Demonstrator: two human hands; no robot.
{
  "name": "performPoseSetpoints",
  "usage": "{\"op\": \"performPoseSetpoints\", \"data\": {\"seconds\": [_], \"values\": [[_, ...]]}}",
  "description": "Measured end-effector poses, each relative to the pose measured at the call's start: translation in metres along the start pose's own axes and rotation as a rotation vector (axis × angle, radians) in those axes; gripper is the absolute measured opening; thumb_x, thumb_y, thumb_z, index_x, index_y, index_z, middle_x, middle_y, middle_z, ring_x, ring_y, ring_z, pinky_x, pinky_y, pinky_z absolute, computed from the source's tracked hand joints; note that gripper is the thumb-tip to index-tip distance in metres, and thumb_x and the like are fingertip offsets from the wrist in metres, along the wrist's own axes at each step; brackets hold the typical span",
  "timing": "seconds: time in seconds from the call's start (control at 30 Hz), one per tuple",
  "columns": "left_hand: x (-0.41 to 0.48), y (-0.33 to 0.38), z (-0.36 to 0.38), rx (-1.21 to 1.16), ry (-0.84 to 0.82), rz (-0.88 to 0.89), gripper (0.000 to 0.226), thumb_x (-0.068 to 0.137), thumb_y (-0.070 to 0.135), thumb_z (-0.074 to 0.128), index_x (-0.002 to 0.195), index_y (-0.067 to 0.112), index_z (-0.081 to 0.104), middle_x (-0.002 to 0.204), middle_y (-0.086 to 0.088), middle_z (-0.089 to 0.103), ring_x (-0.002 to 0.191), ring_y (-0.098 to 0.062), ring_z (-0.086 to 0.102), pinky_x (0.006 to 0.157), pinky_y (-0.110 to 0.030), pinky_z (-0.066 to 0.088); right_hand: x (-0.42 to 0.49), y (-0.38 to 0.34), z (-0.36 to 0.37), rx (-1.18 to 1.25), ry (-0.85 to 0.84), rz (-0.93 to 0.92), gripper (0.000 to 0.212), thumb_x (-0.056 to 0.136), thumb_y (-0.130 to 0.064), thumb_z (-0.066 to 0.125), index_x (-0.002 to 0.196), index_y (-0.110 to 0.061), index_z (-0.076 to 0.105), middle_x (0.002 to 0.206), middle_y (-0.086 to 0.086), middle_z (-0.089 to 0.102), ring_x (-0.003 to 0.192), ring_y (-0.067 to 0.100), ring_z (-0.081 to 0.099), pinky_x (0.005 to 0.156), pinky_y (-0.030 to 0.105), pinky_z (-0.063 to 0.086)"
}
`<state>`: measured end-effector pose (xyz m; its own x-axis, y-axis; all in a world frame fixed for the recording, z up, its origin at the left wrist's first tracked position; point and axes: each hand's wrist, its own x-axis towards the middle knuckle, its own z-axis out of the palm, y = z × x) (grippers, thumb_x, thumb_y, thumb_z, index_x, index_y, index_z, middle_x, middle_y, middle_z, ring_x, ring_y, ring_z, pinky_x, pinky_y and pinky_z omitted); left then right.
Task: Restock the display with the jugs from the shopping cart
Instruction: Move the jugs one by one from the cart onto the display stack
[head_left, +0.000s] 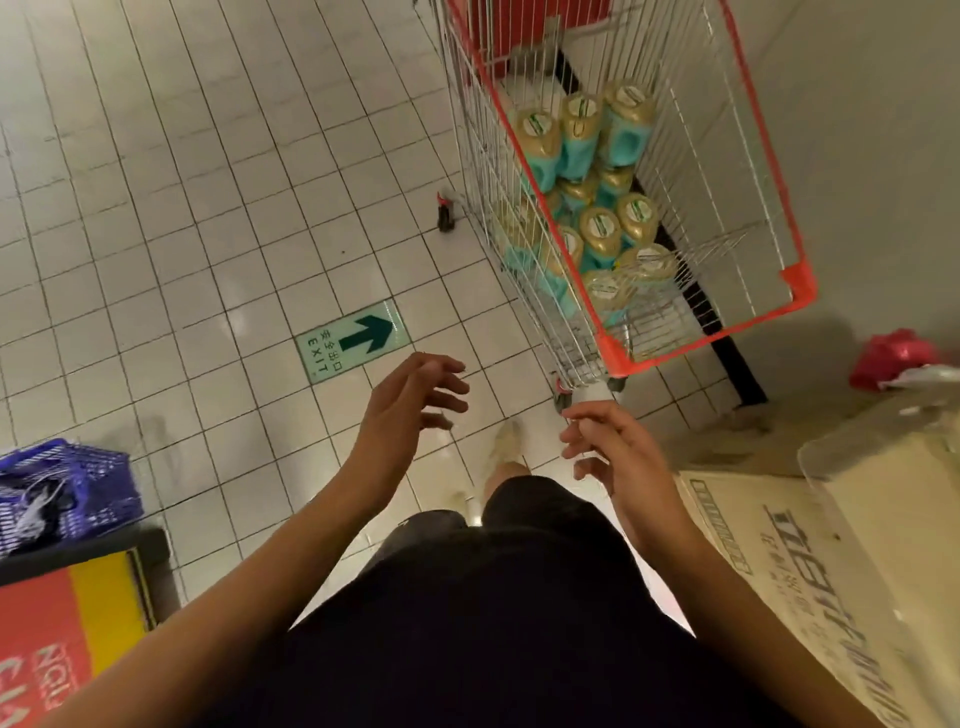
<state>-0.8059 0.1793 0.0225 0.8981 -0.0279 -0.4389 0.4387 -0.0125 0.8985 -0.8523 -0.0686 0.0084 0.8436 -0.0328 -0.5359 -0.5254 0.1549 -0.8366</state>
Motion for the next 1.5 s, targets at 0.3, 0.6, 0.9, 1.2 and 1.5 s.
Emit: {"op": "performPoseSetpoints", "data": {"seconds": [0.3,0.6,0.9,1.2,1.5], "values": [[0.155,0.072,0.031,0.091,-0.017,-0.065,0.03,0.107,0.033,0.045,0.11,0.021,0.072,0.104,-0.007,0.075,0.094,-0.025,0.073,0.075,-0.031,0.058,0.175,-0.094,-0.011,0.104,0.016,-0.011,0.019,0.097,-0.017,0.059,0.099,-0.023,0.077,0.091,0.009,0.072,0.082,0.022,0.067,0.067,0.032,0.05],[0.31,0.144,0.056,0.226,-0.059,-0.119,0.028,0.109,0.016,0.043,0.113,0.015,0.07,0.106,-0.01,0.075,0.097,-0.029,0.073,0.074,-0.028,0.061,0.316,-0.196,-0.037,0.175,0.091,-0.048,0.021,0.093,-0.017,0.058,0.107,-0.007,0.07,0.086,0.003,0.073,0.078,0.017,0.066,0.065,0.026,0.052],[0.501,0.199,0.142,0.325,-0.403,-0.204,0.027,0.108,0.017,0.046,0.105,0.015,0.073,0.098,-0.011,0.074,0.084,-0.021,0.071,0.065,-0.025,0.056,0.406,-0.218,-0.077,0.188,0.424,0.066,0.018,0.104,-0.001,0.053,0.112,-0.001,0.069,0.097,0.017,0.072,0.084,0.024,0.067,0.068,0.032,0.052],[0.688,0.205,0.231,0.662,-0.737,-0.348,0.028,0.109,0.026,0.049,0.104,0.012,0.073,0.09,-0.001,0.075,0.079,-0.014,0.071,0.063,-0.023,0.056,0.511,-0.222,-0.094,0.381,0.759,0.174,0.015,0.102,0.004,0.056,0.11,-0.003,0.067,0.094,0.02,0.068,0.082,0.024,0.064,0.072,0.036,0.051],[0.871,0.111,0.275,1.173,-0.731,-0.144,0.027,0.105,0.025,0.054,0.111,0.001,0.064,0.107,-0.015,0.067,0.099,-0.027,0.062,0.091,-0.044,0.052,0.699,-0.135,-0.093,0.215,0.644,0.265,0.01,0.095,-0.014,0.067,0.104,-0.017,0.069,0.086,-0.002,0.065,0.081,0.018,0.062,0.074,0.032,0.05]]}}
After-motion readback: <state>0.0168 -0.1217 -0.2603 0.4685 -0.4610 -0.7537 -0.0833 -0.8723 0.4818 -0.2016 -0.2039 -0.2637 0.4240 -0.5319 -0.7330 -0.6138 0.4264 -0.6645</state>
